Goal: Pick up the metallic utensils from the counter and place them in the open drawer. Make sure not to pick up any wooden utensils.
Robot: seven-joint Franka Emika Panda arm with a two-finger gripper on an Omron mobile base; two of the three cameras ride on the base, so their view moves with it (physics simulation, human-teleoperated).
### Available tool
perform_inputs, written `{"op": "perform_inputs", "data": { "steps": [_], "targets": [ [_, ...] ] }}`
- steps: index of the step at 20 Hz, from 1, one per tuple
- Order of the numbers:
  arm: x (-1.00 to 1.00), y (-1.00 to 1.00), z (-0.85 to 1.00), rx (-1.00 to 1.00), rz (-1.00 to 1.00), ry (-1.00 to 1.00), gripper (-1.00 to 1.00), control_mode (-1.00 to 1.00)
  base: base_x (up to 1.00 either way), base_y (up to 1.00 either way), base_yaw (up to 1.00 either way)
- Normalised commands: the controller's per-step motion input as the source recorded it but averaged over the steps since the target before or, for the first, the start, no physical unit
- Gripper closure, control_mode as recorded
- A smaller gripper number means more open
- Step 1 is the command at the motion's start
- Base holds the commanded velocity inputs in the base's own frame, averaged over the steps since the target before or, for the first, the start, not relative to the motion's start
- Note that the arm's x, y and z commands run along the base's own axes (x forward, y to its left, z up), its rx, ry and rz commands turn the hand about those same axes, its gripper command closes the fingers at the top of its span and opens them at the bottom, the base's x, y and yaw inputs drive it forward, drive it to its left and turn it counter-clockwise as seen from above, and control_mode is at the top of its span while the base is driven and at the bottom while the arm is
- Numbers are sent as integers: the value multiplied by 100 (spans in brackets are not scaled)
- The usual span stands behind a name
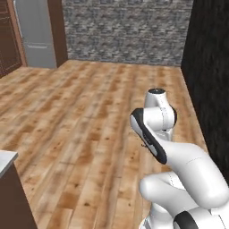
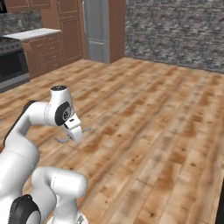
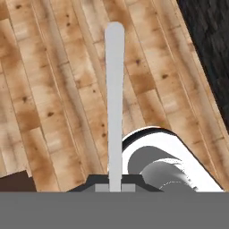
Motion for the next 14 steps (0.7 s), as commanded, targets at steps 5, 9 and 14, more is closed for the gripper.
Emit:
{"op": "perform_inputs", "data": {
  "steps": [5, 9, 14],
  "targets": [
    [0, 0, 0, 0, 0, 0, 100, 100, 100, -40, 40],
    [0, 0, 0, 0, 0, 0, 100, 100, 100, -39, 41],
    [0, 0, 0, 0, 0, 0, 100, 100, 100, -35, 40]
  ]
}}
